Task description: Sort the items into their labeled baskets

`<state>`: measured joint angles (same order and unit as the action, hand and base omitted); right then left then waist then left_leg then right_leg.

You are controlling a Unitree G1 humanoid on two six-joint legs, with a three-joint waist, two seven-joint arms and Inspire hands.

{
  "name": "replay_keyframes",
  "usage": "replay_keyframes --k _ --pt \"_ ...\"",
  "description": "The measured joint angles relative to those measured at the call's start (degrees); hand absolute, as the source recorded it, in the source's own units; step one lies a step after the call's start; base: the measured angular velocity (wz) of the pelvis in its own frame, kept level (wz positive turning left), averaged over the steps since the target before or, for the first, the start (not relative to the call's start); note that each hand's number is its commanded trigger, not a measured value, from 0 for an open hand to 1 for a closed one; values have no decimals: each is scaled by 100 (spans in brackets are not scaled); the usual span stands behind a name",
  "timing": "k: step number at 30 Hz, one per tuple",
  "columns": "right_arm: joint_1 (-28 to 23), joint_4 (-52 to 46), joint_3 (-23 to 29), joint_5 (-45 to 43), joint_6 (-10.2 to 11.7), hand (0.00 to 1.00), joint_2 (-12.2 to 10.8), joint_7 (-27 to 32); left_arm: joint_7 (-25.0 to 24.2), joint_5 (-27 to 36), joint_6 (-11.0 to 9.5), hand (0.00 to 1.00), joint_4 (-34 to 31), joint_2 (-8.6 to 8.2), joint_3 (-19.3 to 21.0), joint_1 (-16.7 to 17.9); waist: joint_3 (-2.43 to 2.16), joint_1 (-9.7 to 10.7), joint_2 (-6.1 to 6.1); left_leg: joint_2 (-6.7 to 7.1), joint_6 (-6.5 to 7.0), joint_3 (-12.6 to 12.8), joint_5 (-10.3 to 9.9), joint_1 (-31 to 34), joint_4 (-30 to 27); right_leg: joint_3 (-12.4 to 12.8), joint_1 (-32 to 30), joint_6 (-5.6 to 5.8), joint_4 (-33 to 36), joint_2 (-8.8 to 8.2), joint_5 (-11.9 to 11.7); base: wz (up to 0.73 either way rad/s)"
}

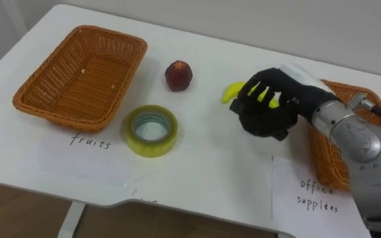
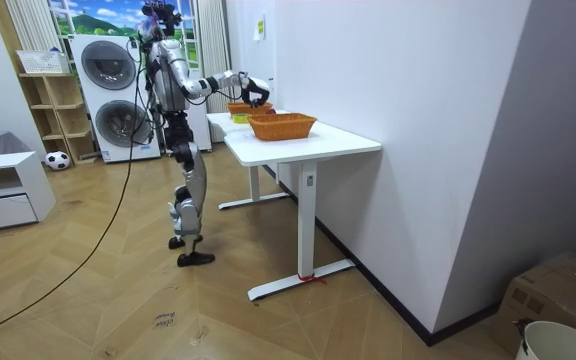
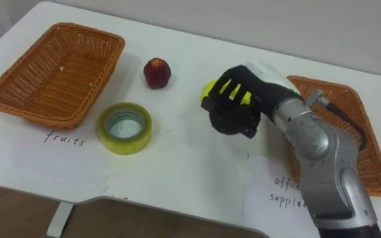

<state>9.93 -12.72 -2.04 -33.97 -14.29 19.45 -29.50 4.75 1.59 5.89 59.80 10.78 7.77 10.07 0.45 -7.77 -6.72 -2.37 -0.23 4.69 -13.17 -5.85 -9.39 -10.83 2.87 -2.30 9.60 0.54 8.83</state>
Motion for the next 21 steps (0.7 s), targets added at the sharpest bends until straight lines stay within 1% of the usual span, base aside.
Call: replay_keyframes --k 5,9,12,14,17,18,21 --pt "4 0 213 111 -2 100 4 98 0 3 0 0 -1 -7 47 88 -6 34 -9 10 15 0 10 15 -5 -19 -7 5 5 -17 4 0" --pt "9 0 388 245 -5 100 4 222 -20 3 1 0 -1 -9 48 178 -19 128 -33 22 17 4 11 23 -6 -30 -5 13 -5 -30 10 0" --pt "9 25 613 446 -5 100 23 406 -45 2 3 0 0 -10 109 222 -19 155 -76 22 18 0 11 24 -8 -31 -9 15 -6 -31 11 0" --pt "9 26 751 606 -4 100 84 619 -42 2 2 0 -15 -7 181 251 -23 167 -107 17 18 -6 11 18 -10 -30 -4 16 -4 -27 11 0" --pt "9 31 830 714 2 100 145 870 -38 -11 3 0 -120 -7 222 308 -26 235 -121 15 18 -5 11 19 -10 -31 -3 16 -4 -24 11 0" --pt "9 33 832 718 5 100 155 906 -36 -21 1 0 -145 -7 223 318 -24 256 -117 14 18 -5 11 19 -10 -31 -3 15 -4 -24 11 0" --pt "8 89 850 860 52 100 167 1094 -18 -124 0 0 -170 -7 226 317 1 338 -80 13 18 -1 11 9 -11 -14 -1 15 5 -21 11 -1"
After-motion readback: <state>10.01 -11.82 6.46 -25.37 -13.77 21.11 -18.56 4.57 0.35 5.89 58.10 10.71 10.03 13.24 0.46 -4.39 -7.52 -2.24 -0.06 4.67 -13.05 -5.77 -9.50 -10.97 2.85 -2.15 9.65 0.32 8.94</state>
